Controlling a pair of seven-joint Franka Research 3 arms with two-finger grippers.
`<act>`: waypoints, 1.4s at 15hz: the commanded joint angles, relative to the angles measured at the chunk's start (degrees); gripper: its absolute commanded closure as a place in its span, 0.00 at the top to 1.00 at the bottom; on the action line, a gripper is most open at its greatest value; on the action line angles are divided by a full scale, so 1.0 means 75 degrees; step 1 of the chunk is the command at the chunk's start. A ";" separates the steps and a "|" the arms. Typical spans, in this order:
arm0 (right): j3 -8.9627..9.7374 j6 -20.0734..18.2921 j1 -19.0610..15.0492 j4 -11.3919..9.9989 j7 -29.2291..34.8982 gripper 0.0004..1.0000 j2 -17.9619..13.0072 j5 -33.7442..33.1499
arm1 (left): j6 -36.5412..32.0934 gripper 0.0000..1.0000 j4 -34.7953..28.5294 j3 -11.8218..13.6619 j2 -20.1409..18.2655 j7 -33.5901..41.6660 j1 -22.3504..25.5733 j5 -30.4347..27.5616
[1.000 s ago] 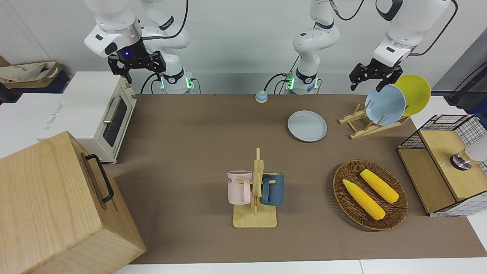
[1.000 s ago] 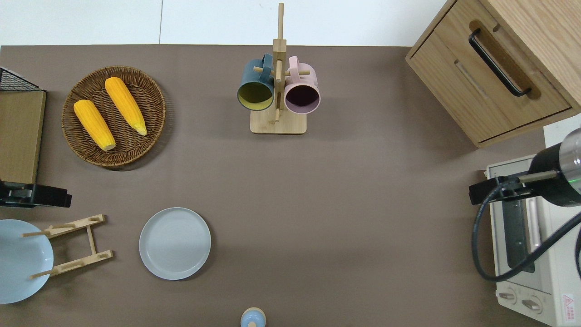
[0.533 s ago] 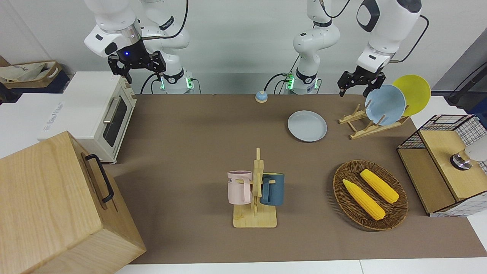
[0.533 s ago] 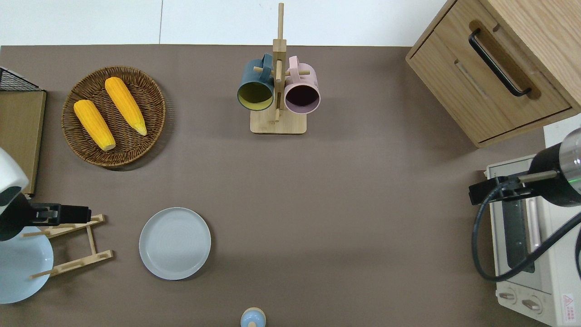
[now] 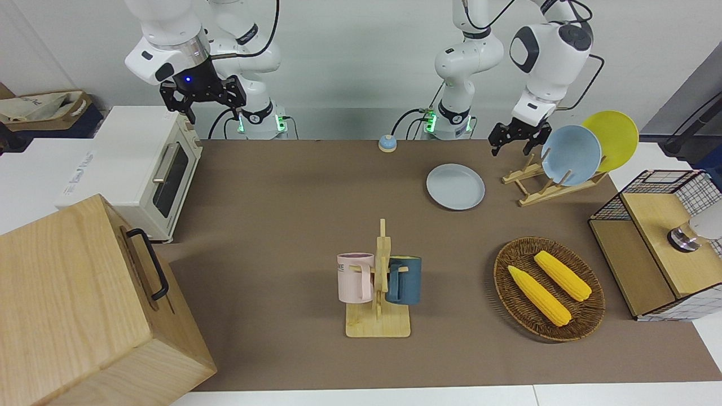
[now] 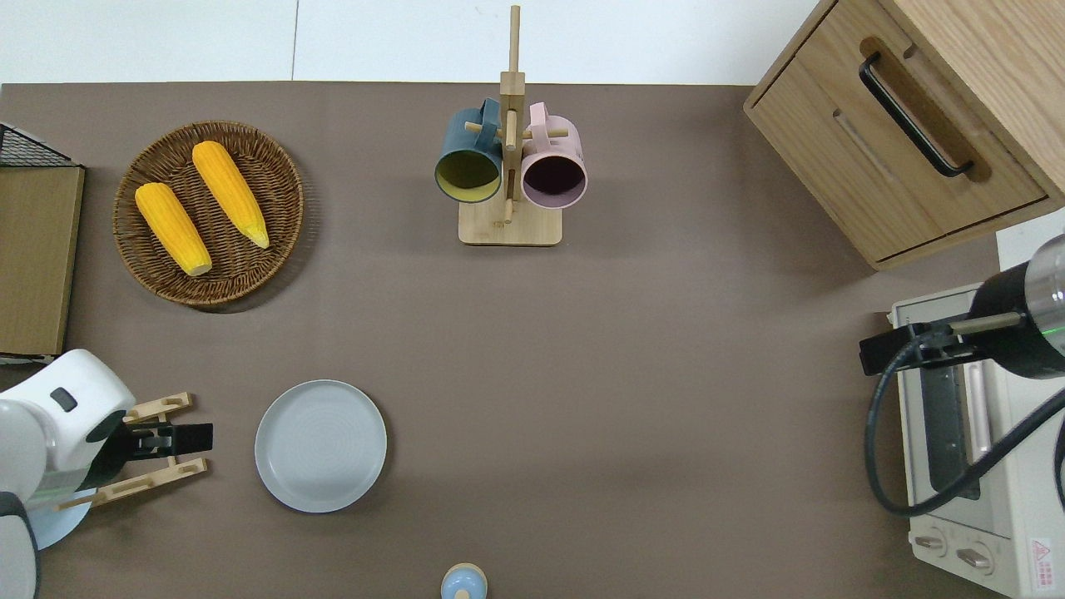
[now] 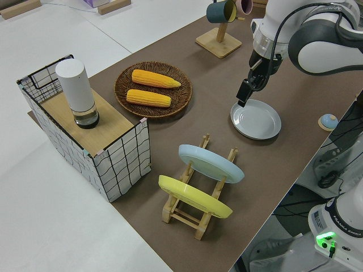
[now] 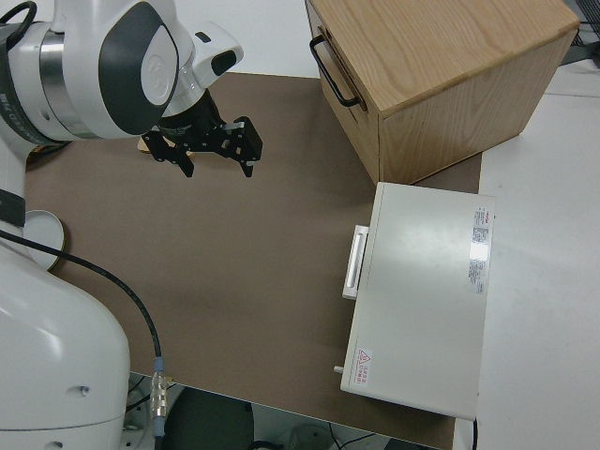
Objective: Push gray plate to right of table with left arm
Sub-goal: 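Move the left gripper in beside the gray plate's edge nearest the light blue plate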
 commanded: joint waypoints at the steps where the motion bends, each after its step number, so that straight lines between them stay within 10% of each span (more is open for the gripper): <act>1: 0.0123 -0.0119 -0.0142 0.0071 0.0088 0.98 -0.0019 0.0033 | 0.1021 1.00 -0.1102 0.0056 -0.0315 0.0247 -0.0071 -0.0251; 21: 0.0123 -0.0119 -0.0142 0.0071 0.0100 0.98 -0.0019 0.0033 | 0.3672 1.00 -0.2674 0.0033 0.0869 0.0423 -0.0540 -0.0450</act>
